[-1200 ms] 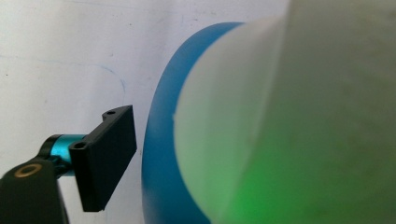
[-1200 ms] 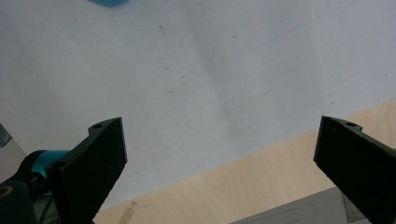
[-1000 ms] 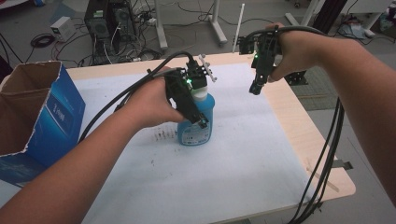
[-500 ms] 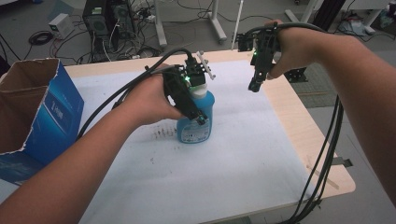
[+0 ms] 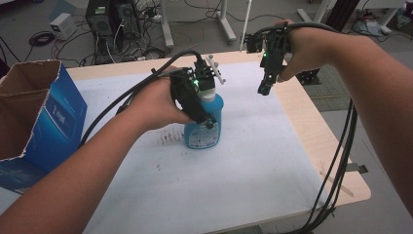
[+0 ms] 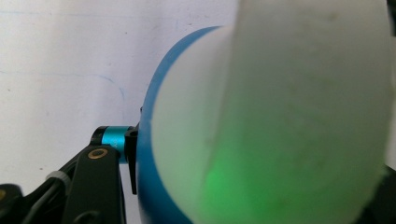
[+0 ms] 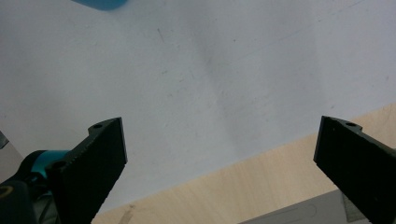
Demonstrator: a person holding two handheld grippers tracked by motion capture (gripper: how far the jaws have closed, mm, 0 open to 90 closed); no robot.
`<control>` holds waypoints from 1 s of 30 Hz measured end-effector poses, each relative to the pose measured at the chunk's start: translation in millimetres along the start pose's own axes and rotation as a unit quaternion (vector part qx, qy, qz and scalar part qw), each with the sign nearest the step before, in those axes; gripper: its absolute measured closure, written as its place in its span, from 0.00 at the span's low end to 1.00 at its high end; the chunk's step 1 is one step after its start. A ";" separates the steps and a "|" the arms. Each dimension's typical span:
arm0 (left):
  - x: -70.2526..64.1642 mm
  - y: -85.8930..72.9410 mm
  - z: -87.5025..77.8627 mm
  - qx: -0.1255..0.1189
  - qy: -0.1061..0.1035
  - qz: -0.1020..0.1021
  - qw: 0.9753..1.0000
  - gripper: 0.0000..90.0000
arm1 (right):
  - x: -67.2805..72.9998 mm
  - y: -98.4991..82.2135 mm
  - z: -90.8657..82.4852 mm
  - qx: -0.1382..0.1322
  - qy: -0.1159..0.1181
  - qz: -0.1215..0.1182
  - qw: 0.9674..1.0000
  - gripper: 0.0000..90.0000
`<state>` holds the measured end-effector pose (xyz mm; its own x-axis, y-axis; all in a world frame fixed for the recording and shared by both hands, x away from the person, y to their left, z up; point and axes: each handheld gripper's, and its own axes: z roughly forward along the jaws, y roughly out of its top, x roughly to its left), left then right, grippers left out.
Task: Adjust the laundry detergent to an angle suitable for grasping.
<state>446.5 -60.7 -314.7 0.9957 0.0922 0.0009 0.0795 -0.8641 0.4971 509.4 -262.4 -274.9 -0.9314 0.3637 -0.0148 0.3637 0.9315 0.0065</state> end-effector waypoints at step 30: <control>-47.6 -25.6 -66.8 0.034 -0.027 0.086 0.995 0.46 | 28.7 19.6 -13.8 -0.016 -0.010 -0.024 1.000 0.02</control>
<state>393.9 -10.0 -269.5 0.9958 -0.0854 0.0343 -0.0918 -0.8963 0.4338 489.6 -233.6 -261.4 -0.9470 0.3191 -0.0361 0.3179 0.9474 0.0367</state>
